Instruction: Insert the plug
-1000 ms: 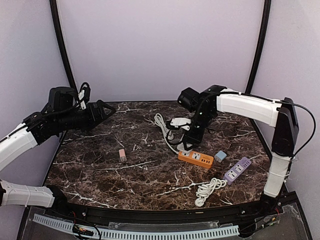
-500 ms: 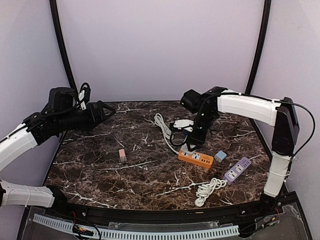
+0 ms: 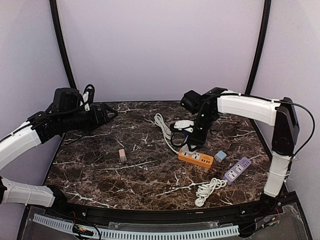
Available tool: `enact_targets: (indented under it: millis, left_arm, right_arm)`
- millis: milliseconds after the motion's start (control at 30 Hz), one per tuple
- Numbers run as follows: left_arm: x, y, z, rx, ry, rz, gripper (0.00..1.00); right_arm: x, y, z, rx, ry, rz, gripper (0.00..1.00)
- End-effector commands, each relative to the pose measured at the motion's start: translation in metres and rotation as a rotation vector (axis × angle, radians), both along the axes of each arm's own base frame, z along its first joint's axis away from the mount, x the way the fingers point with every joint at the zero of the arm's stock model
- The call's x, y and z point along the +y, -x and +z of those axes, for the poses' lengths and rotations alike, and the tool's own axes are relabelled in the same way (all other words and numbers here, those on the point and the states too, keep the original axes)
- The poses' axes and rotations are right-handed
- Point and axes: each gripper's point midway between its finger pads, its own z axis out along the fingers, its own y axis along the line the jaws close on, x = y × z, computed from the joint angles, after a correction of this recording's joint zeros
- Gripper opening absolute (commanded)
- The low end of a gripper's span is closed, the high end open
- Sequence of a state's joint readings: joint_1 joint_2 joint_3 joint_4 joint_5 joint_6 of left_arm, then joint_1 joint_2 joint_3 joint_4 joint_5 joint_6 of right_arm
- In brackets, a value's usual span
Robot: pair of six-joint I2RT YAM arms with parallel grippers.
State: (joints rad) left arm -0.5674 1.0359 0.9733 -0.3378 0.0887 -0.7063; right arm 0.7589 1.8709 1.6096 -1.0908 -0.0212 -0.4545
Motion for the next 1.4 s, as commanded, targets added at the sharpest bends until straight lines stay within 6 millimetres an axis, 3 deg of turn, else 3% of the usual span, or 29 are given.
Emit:
enact_targets:
  millis: [0, 333, 633, 1367]
  left_arm:
    - [-0.001, -0.004, 0.004, -0.025, -0.009, -0.012, 0.90]
    - [-0.002, -0.006, 0.002, -0.033, -0.022, -0.017, 0.90]
    - [-0.001, -0.006, 0.004, -0.048, -0.042, -0.027, 0.90]
    - [-0.003, -0.007, 0.003, -0.064, -0.089, -0.057, 0.90]
  right_arm:
    - [0.000, -0.006, 0.000, -0.025, -0.007, 0.004, 0.00]
    - [0.009, -0.015, -0.006, -0.022, -0.011, -0.008, 0.00]
    - [0.004, -0.012, -0.016, -0.005, 0.014, -0.015, 0.00]
    - [0.019, -0.007, -0.030, 0.049, 0.003, -0.014, 0.00]
